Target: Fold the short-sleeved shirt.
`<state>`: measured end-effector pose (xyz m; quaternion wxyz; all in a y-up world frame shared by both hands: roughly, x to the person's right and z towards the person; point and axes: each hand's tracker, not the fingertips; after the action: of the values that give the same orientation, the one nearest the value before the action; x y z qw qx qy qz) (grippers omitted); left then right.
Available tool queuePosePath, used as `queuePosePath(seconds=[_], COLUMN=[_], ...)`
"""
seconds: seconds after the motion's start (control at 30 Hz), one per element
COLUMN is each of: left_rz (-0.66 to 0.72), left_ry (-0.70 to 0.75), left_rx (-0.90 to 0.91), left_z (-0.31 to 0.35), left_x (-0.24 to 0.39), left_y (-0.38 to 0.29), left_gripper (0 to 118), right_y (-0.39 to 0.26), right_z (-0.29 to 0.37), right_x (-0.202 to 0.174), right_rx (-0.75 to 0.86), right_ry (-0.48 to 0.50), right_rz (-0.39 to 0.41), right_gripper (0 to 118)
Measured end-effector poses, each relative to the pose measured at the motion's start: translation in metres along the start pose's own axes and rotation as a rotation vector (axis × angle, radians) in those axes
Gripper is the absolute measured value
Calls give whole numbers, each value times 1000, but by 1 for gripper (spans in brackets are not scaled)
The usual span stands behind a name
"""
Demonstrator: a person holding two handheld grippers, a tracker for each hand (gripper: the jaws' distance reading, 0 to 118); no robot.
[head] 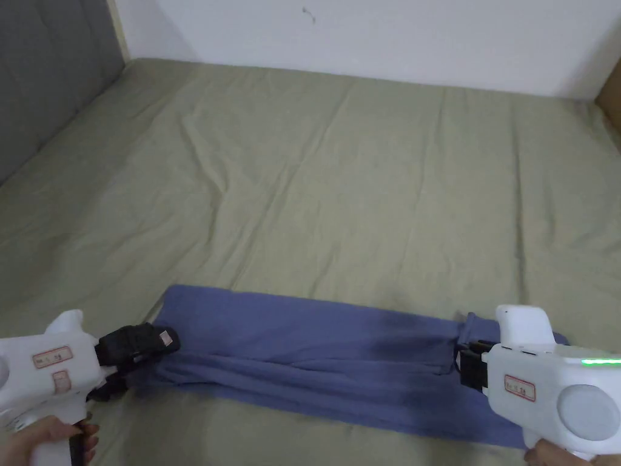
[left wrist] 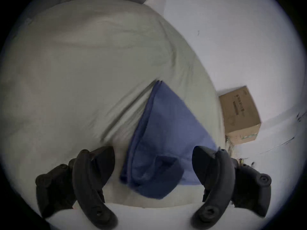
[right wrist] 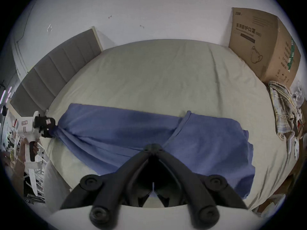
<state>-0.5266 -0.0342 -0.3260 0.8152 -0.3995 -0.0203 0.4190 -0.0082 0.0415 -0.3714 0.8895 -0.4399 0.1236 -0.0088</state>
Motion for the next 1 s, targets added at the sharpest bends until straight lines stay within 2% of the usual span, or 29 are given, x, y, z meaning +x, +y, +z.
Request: queuePosePath(seconds=[0.13, 0.17, 0.2, 0.27, 0.3, 0.33, 0.37, 0.4, 0.7, 0.73, 0.83, 0.9, 1.0], left_rz=[188, 233, 158, 79, 51, 23, 58, 105, -44, -75, -86, -36, -96], left_ry=[-214, -266, -185, -122, -87, 15, -17, -103, -21, 5, 44, 38, 84], left_rx=[-70, -87, -69, -72, -82, -141, -195, -166, -151, -146, -123, -107, -127], left_z=[-25, -34, -26, -26, -28, -37, -41, -38, -12, -13, 2, 11, 11], left_x=[-29, -27, -8, 6, 10, 0, -7, -8, 16, 4, -6, 0, 10], left_y=[17, 16, 4, 4, 6, 10, 8, 8, 21, 33, 43, 38, 35], left_gripper=[98, 94, 84, 7, 6, 6, 6, 6, 6, 6, 6, 6, 6], right_y=[-2, -4, -5, -12, -12, -13, -13, -14, -15, -15, -16, -17, -19], right_z=[-6, -6, -6, -14, -15, -16, -16, -15, -16, -14, -15, -14, -13], right_x=[-1, -1, -2, 5, 7, 8, 9, 9, 20, 21, 23, 24, 25], right_rx=[-49, -53, -58, -67, -75, -85, -88, -91, -103, -99, -96, -97, -93], right_ry=[-8, -20, -29, -29, -24, -23, -27, -37, -43, -40, -36, -33, -27], right_rz=[14, 25, 30, 27, 23, 22, 22, 23, -4, -6, -9, -13, -19], right_gripper=[0, 0, 0, 0, 0, 0, 0, 0, 0, 0, 0, 0, 0])
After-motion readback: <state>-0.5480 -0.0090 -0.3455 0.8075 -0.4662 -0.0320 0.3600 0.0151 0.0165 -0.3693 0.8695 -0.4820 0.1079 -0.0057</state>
